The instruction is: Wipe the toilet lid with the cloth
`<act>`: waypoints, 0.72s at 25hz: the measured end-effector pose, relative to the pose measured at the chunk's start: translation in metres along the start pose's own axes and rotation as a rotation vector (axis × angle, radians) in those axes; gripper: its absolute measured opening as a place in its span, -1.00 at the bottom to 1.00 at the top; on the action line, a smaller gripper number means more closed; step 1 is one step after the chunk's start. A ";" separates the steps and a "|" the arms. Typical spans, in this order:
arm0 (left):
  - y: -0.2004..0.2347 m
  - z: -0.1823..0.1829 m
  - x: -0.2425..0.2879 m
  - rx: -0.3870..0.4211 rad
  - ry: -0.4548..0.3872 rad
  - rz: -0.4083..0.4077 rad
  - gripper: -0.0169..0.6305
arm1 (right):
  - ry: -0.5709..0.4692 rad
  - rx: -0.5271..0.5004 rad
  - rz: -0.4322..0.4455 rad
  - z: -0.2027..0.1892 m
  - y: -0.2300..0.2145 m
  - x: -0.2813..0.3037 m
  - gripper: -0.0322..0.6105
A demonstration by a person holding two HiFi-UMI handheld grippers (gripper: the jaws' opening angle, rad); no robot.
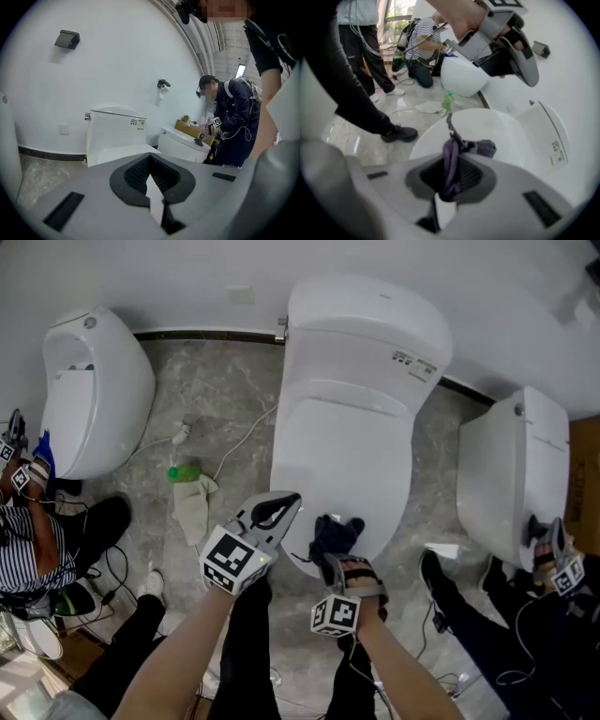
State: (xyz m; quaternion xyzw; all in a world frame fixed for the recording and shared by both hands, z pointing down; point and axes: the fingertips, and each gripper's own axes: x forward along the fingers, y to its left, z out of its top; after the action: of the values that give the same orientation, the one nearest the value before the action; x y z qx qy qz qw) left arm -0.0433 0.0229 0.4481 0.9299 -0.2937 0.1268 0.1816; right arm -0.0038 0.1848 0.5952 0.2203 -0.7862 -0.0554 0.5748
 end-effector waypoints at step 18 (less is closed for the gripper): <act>0.021 0.004 -0.012 -0.008 -0.003 0.037 -0.91 | -0.159 0.053 -0.255 0.061 -0.210 -0.032 -0.71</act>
State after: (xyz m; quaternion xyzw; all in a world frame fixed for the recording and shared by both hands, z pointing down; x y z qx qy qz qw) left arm -0.0648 0.0117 0.4456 0.9237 -0.3117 0.1276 0.1825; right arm 0.0067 -0.0009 0.4750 0.3282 -0.7961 -0.1247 0.4929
